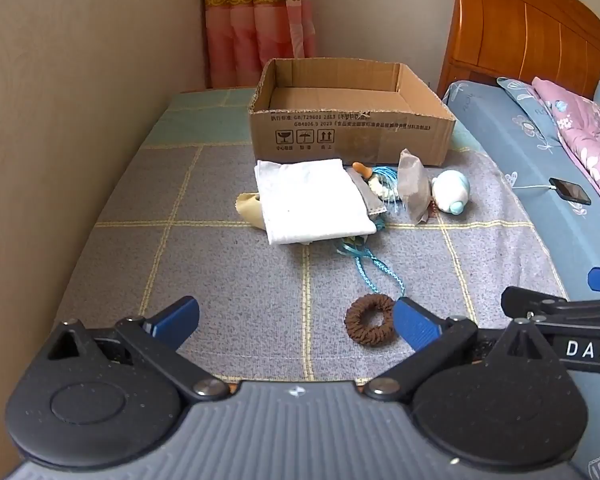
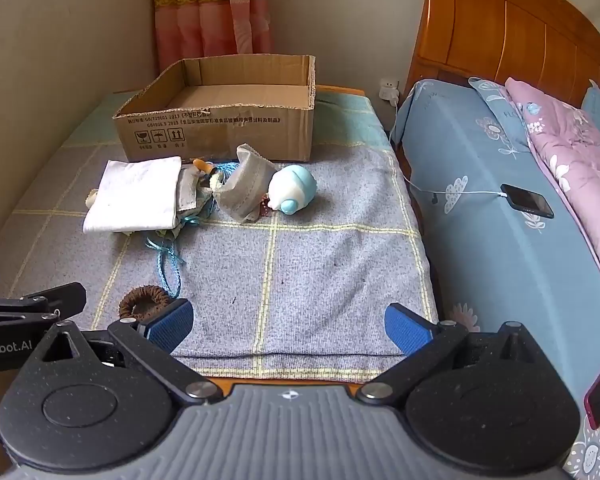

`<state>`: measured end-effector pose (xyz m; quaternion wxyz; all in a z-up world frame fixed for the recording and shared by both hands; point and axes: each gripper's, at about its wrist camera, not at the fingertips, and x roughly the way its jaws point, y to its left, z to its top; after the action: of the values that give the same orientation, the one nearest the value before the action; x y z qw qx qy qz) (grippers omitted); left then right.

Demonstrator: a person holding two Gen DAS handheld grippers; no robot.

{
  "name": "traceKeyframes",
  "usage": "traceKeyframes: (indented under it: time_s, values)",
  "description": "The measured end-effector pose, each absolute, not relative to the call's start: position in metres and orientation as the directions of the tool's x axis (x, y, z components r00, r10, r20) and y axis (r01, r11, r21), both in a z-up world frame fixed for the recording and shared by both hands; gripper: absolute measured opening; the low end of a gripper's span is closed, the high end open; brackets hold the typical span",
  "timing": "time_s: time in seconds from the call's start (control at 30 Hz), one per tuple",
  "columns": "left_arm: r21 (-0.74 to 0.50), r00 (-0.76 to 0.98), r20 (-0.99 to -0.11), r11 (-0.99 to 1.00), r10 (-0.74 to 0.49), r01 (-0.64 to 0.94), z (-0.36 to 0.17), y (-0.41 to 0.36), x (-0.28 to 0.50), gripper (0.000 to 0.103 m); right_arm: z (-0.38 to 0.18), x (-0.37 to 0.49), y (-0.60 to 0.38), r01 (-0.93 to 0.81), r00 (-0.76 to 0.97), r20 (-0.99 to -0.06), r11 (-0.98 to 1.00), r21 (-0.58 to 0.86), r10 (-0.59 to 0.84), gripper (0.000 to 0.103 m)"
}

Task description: Organize soft objects

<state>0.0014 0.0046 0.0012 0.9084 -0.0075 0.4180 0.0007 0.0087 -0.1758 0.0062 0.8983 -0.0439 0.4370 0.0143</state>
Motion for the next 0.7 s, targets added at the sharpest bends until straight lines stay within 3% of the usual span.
traceKeyframes:
  time_s: [0.7]
  values:
    - [0.001,0.654,-0.756,1.000,0.007,-0.010,0.0039,0.0007,0.0009,0.103,0.0110,0.0052,-0.1818,-0.068,0.628,-0.778,0.996,-0.062,-0.006,0.103]
